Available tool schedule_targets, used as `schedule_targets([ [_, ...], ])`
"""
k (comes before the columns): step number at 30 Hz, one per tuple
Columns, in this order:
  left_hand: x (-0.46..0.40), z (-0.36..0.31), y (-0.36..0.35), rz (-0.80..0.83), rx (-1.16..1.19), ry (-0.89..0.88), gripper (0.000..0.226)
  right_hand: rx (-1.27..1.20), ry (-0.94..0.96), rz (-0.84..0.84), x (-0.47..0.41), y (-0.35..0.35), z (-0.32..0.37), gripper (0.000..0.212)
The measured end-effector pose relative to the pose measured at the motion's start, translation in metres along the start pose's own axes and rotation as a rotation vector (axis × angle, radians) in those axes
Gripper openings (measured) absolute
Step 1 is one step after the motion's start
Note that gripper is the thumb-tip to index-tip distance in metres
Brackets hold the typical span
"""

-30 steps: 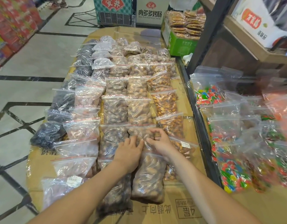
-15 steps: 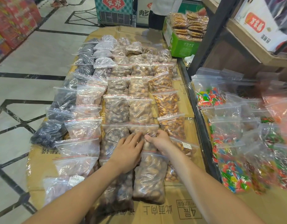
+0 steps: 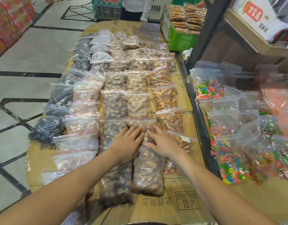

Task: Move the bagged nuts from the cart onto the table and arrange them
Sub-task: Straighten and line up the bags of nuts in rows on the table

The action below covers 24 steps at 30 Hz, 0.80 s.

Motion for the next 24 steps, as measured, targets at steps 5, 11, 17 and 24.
schedule_targets([
  [5,-0.003,-0.001,-0.010,0.126,-0.025,0.030,0.074,0.165,-0.093,0.163,-0.003,-0.011,0.000,0.070],
  [11,-0.004,0.003,0.006,0.111,0.068,0.035,0.082,-0.084,0.104,-0.255,0.016,0.008,0.011,0.036],
  [17,0.005,-0.005,0.002,-0.036,0.121,-0.036,0.063,-0.051,0.171,-0.307,0.024,-0.002,0.017,0.027],
  [24,-0.001,0.001,-0.004,0.095,0.080,-0.008,0.074,-0.142,0.094,-0.245,0.036,-0.015,0.016,0.030],
])
Point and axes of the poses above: each hand's wrist, its own x-axis away from the middle knuckle, its own y-axis out of the back of the hand, z = x × y, the point moved 8 cm from there along -x, towards the middle knuckle
